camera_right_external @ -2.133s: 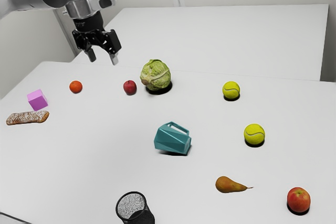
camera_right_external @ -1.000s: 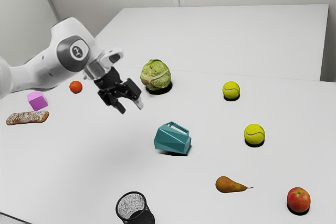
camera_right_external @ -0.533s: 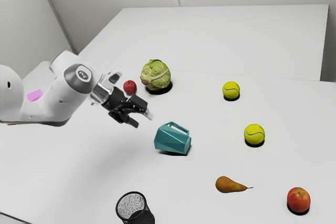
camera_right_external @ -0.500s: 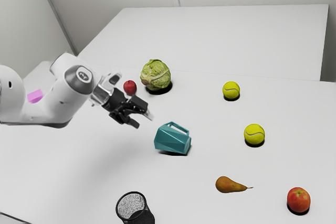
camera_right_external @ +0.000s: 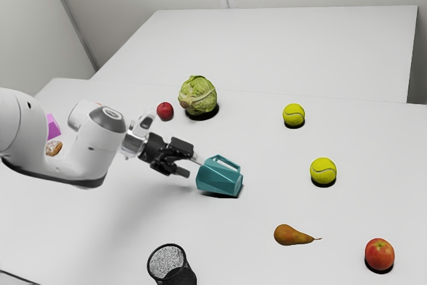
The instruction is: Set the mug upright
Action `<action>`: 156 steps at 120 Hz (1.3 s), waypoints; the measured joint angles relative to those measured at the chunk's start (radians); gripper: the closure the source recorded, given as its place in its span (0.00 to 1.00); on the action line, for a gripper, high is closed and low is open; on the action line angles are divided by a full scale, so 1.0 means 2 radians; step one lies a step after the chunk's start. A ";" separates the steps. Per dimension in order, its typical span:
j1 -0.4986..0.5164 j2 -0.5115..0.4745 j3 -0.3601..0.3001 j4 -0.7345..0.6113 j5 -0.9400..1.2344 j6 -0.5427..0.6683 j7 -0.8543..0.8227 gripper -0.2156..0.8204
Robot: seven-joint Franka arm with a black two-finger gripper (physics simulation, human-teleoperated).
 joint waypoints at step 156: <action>-0.015 0.015 -0.004 -0.002 -0.166 -0.053 0.269 0.95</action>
